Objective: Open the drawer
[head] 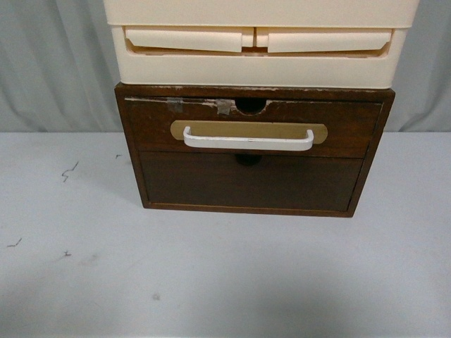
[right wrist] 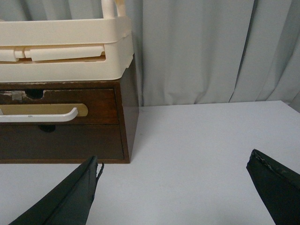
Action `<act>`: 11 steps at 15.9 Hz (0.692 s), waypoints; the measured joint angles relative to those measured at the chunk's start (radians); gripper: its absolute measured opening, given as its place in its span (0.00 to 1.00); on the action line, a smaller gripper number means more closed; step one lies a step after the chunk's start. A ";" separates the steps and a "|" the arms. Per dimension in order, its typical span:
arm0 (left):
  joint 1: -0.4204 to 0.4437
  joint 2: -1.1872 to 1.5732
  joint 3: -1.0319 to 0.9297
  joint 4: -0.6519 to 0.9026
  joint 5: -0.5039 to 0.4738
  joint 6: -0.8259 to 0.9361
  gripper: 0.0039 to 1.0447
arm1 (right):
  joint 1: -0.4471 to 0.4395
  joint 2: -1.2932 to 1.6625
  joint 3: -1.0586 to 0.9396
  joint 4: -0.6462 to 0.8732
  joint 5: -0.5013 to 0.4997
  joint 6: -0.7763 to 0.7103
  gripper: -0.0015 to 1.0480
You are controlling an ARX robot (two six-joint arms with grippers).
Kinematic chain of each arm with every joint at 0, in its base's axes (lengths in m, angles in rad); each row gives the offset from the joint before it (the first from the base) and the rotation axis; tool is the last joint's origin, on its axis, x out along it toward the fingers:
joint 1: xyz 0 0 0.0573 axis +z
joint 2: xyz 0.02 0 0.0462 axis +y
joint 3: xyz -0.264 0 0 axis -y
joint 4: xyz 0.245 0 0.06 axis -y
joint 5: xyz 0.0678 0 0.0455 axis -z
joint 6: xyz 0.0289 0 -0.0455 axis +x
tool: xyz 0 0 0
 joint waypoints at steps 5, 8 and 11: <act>0.000 0.000 0.000 0.000 0.000 0.000 0.94 | 0.000 0.000 0.000 0.000 0.000 0.000 0.94; 0.000 0.000 0.000 0.000 0.000 0.000 0.94 | 0.000 0.000 0.000 0.000 0.000 0.000 0.94; 0.000 0.000 0.000 0.000 0.000 0.000 0.94 | 0.000 0.000 0.000 0.000 0.000 0.000 0.94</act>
